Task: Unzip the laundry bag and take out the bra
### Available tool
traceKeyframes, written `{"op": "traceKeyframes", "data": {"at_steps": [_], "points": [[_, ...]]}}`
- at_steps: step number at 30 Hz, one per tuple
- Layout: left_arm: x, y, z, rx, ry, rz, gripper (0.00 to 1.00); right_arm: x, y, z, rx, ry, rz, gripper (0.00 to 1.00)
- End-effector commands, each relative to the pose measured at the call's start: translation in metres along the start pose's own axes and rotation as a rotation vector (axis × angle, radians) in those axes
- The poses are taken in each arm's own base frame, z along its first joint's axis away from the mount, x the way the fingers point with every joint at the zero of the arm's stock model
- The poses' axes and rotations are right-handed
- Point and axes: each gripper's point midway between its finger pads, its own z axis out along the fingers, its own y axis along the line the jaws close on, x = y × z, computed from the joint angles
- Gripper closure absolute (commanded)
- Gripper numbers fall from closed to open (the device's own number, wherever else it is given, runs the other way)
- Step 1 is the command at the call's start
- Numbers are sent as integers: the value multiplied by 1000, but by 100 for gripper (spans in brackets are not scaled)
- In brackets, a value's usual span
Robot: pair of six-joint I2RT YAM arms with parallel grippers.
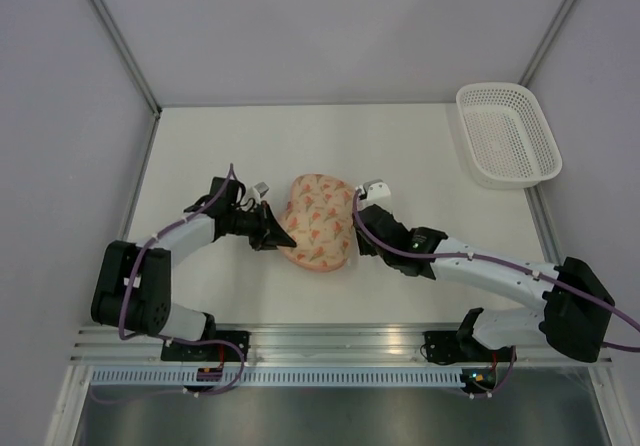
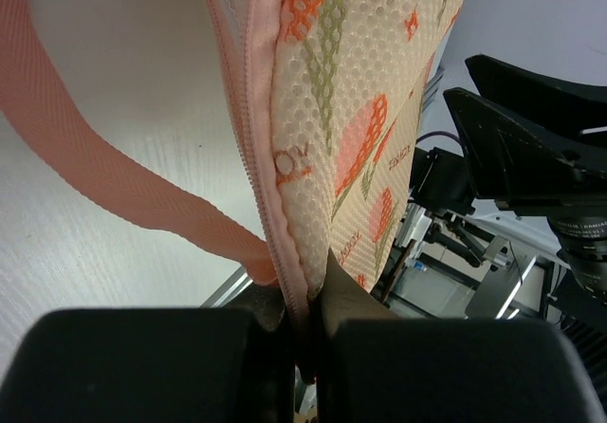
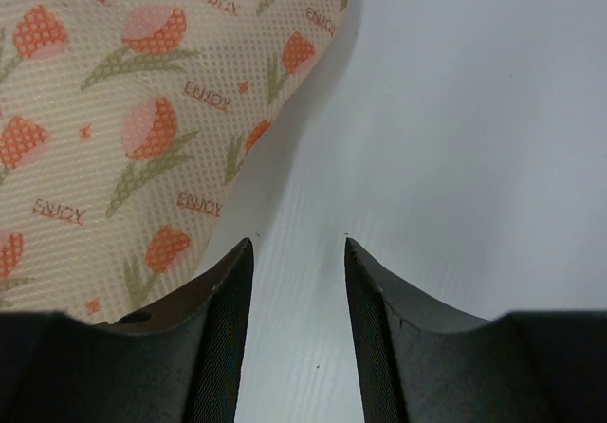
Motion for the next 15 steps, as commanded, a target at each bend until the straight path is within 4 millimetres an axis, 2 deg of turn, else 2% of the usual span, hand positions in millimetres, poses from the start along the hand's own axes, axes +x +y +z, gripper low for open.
{"op": "traceKeyframes", "data": {"at_steps": [1,3,5,6,7,8,9,11,13,15], "points": [[-8,-6,5,57,-25,19,98,-11,-13,-10,70,-15,13,51],[-11,-8,8,66,-39,8,94,-15,-14,-12,77,-18,16,51],[-13,-10,15,73,-55,-3,72,-26,-8,-16,53,-38,29,50],[-13,-10,19,79,-53,-13,57,-30,-4,-17,35,-46,33,50],[-5,-7,26,62,-39,-34,29,-35,-1,-17,24,-53,37,50],[-7,-13,30,78,-51,-44,22,-44,7,-20,-5,-62,43,50],[-10,-20,34,102,-72,-18,17,-46,11,-17,-13,-57,40,50],[-2,-30,45,120,-71,-39,7,-55,22,-15,-46,-58,45,50],[2,-46,50,155,-77,3,5,-58,31,-14,-73,-54,49,50],[-3,-52,47,150,-127,4,5,-61,40,-12,-103,-43,56,50]]}}
